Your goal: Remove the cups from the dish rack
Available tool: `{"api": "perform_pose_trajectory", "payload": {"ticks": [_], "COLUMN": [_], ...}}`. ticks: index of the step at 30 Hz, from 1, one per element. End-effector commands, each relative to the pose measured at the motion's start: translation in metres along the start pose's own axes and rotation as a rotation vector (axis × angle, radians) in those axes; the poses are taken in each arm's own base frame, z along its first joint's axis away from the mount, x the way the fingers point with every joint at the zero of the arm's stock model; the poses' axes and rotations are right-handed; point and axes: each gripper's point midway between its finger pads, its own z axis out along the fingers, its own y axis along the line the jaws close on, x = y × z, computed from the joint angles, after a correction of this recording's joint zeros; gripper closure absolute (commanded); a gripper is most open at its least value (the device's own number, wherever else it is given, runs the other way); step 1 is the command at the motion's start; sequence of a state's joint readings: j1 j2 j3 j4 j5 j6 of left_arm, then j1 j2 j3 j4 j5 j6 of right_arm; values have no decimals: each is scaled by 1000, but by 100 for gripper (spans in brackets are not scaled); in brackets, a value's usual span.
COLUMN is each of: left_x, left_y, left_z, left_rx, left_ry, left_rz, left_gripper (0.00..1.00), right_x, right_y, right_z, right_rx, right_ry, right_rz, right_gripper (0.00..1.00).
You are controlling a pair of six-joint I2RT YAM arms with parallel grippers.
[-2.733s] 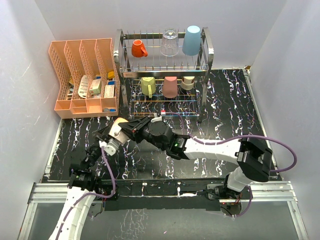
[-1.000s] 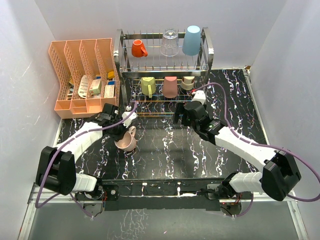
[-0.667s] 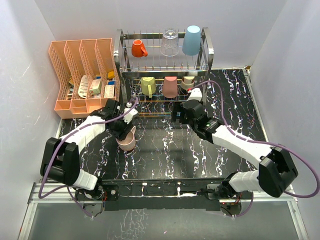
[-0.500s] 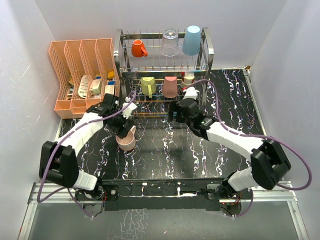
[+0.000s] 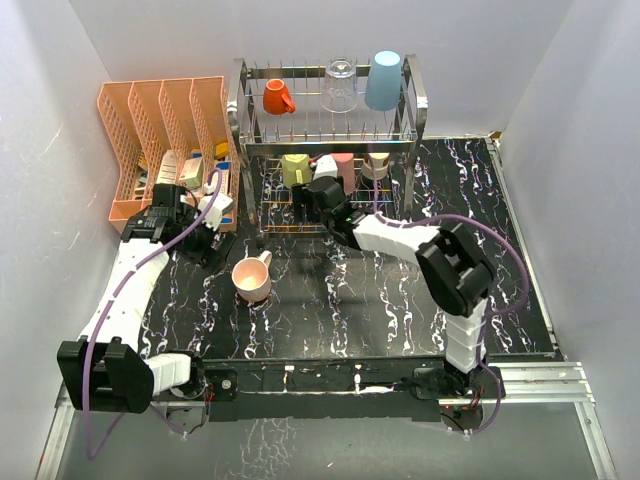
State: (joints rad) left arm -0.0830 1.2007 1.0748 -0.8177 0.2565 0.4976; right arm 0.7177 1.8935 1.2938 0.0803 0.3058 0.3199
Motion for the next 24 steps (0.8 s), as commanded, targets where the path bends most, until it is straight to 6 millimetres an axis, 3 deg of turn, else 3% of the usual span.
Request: {"api": "perform_pose_trajectory", "payload": {"ticks": [1, 5, 11, 20, 24], "left_x": [8, 2, 9, 10, 15], "left_y": [-11, -13, -19, -24, -31], "left_z": [-4, -8, -8, -11, -11], "left_rx": [69, 87, 112, 126, 153], "left_ry": [6, -20, -11, -25, -20], "left_rz": [-7, 1, 33, 60, 61], "left_gripper": [3, 3, 3, 3, 3], "right_x": [-53, -56, -52, -57, -58], "right_y": [15, 16, 8, -3, 3], "right_z": [27, 54, 90, 117, 124], "right_rx": [-8, 25, 66, 92, 74], "right_ry": [-157, -174, -182, -196, -188], "right_rz": [-24, -64, -87, -120, -124], "right_gripper": [21, 23, 27, 37, 48]}}
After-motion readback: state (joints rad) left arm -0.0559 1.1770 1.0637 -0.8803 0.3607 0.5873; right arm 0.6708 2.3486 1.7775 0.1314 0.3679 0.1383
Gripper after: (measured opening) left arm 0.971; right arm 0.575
